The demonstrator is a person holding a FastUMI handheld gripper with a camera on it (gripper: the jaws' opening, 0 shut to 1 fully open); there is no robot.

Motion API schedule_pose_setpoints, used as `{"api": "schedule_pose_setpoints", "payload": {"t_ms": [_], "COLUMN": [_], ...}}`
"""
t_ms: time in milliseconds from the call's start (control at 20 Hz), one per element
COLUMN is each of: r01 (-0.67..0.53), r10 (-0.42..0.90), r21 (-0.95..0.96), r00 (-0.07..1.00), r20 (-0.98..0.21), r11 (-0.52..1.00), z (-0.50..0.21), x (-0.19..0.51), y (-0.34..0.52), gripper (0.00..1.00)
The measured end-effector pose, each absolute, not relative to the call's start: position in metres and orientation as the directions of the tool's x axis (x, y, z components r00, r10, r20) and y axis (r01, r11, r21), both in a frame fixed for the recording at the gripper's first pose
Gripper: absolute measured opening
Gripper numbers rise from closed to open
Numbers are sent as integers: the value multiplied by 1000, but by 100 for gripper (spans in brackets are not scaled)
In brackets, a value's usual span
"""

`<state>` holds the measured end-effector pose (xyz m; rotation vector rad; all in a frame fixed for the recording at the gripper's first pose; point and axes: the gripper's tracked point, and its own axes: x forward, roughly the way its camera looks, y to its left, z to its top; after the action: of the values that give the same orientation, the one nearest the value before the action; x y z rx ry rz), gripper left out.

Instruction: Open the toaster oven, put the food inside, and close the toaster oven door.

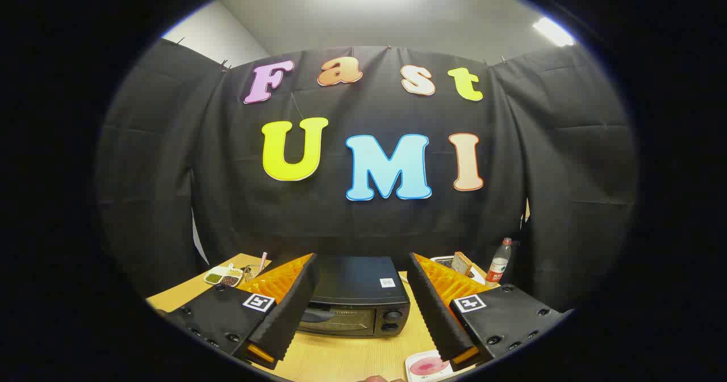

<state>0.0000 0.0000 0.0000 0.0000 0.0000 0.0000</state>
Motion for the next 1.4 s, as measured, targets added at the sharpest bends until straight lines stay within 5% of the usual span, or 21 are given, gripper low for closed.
{"api": "schedule_pose_setpoints", "payload": {"t_ms": [1400], "r01": [-6], "r10": [5], "r21": [-30], "r00": [998], "r20": [-59], "r11": [1000], "z": [-11], "x": [4], "y": [25], "gripper": [98]}}
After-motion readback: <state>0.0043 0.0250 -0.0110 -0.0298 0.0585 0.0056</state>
